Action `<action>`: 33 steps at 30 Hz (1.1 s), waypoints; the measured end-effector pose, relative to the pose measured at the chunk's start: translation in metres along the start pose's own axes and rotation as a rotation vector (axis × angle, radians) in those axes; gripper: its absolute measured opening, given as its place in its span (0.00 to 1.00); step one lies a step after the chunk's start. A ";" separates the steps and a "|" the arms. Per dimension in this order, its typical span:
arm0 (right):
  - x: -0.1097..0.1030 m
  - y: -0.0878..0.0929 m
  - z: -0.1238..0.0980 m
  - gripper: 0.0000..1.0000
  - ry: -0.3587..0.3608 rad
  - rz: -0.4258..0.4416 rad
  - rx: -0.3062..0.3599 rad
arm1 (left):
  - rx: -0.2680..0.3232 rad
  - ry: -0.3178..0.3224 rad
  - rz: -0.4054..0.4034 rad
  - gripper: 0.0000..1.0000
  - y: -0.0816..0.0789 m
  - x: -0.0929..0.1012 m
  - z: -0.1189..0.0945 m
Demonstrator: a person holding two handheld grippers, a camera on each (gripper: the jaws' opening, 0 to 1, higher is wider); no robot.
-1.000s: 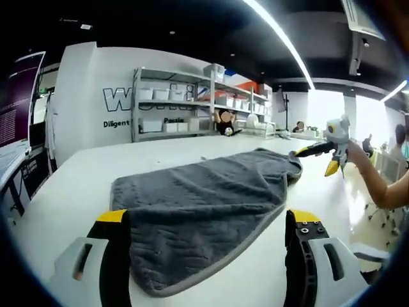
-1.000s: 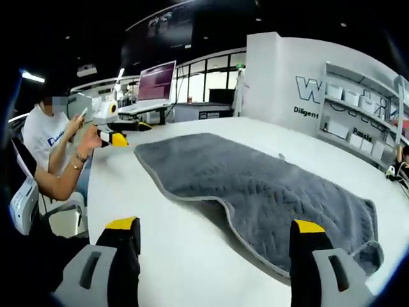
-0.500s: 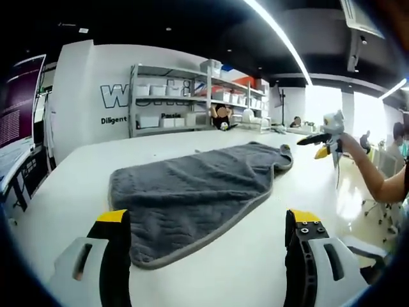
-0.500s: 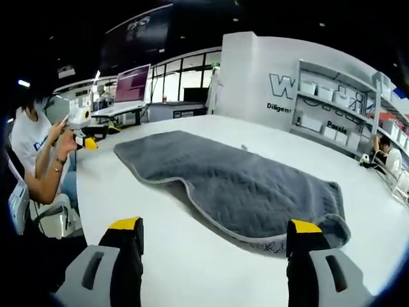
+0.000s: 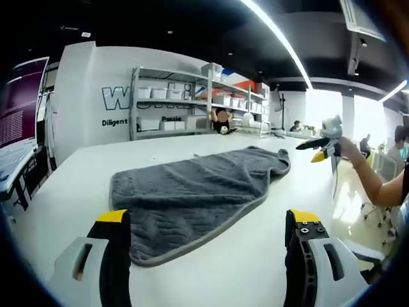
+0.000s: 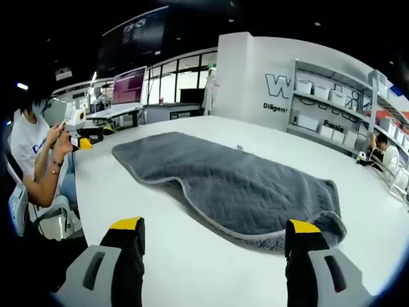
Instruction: Open the folded towel by lifting each exposed corner and separating the folded layers until the towel lies flat within the target outline without major curled edges
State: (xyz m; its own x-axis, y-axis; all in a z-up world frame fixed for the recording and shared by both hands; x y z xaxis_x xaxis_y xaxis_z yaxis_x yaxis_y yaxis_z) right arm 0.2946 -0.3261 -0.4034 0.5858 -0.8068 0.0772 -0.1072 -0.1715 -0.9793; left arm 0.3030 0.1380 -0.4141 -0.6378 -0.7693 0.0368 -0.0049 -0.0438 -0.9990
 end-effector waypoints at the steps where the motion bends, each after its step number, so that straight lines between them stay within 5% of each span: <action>1: 0.000 -0.001 0.001 0.92 -0.001 -0.002 0.002 | -0.004 0.000 0.001 0.99 0.000 0.000 0.000; 10: -0.001 -0.003 0.004 0.91 -0.009 -0.017 -0.017 | 0.006 0.013 -0.005 0.99 0.001 0.004 0.003; 23: 0.029 0.006 -0.016 0.70 0.101 0.020 -0.037 | 0.017 0.022 -0.018 0.99 0.003 0.002 0.009; 29: 0.060 0.010 -0.018 0.59 0.232 0.067 -0.044 | 0.010 0.030 -0.026 0.99 0.006 0.004 0.012; 33: 0.099 0.015 0.000 0.57 0.350 0.075 -0.131 | 0.011 0.031 -0.026 0.99 0.005 0.005 0.014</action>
State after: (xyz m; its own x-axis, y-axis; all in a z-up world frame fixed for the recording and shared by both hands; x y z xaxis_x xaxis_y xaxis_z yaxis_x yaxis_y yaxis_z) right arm 0.3510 -0.4083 -0.4107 0.2647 -0.9603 0.0876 -0.2547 -0.1573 -0.9542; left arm 0.3107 0.1249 -0.4183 -0.6615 -0.7474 0.0617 -0.0130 -0.0709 -0.9974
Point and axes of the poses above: the point that each gripper's makers call its tool centre point, and the gripper's own axes: z roughly forward along the fingers, x roughly to its right, y roughly out of its underside, the point moved 6 cm from there along -z, roughly backward along the fingers, and after that the axes turned 15 degrees about x, right-handed, at the moved point
